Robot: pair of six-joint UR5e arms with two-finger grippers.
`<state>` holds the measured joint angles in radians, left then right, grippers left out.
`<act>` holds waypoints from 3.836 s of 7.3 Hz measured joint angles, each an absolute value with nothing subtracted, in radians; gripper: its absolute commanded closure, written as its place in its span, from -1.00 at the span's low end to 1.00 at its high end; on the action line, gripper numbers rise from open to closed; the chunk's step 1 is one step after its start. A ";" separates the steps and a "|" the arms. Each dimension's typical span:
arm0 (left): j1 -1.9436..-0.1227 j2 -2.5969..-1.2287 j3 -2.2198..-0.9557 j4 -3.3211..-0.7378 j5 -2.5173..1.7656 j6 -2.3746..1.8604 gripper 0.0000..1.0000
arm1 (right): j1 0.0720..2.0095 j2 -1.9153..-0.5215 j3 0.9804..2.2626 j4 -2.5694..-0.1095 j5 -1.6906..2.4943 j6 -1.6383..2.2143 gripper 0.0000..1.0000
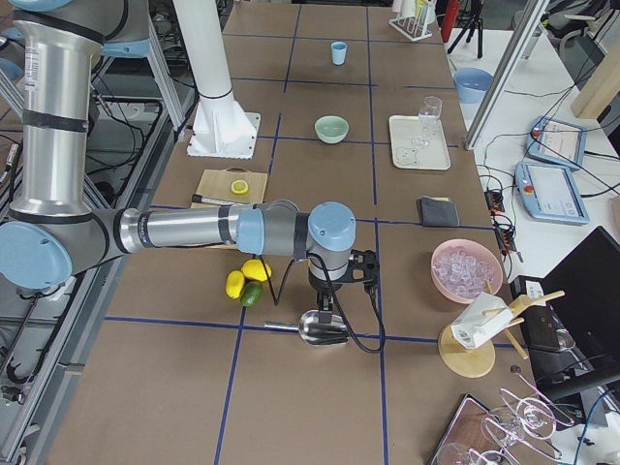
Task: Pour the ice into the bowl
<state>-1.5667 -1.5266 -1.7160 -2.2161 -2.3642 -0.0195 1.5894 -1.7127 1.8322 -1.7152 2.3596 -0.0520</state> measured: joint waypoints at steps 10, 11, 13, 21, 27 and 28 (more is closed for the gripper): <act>-0.994 -1.326 -1.687 -2.974 -1.732 -0.697 -1.00 | 1.596 -1.715 1.809 -1.714 2.353 -0.041 -1.00; -0.955 -1.295 -1.688 -3.014 -1.672 -0.712 -1.00 | 1.596 -1.714 1.809 -1.714 2.353 -0.041 -1.00; -0.865 -1.259 -1.688 -3.060 -1.545 -0.778 -1.00 | 1.597 -1.712 1.809 -1.713 2.353 -0.041 -1.00; -0.382 -1.235 -1.619 -3.065 -0.837 -1.085 -1.00 | 1.597 -1.707 1.807 -1.713 2.353 -0.040 -1.00; -0.298 -1.241 -1.577 -3.065 -0.721 -1.124 -1.00 | 1.597 -1.703 1.806 -1.713 2.352 -0.040 -1.00; -0.290 -1.245 -1.563 -3.065 -0.712 -1.132 -1.00 | 1.597 -1.703 1.806 -1.713 2.352 -0.040 -1.00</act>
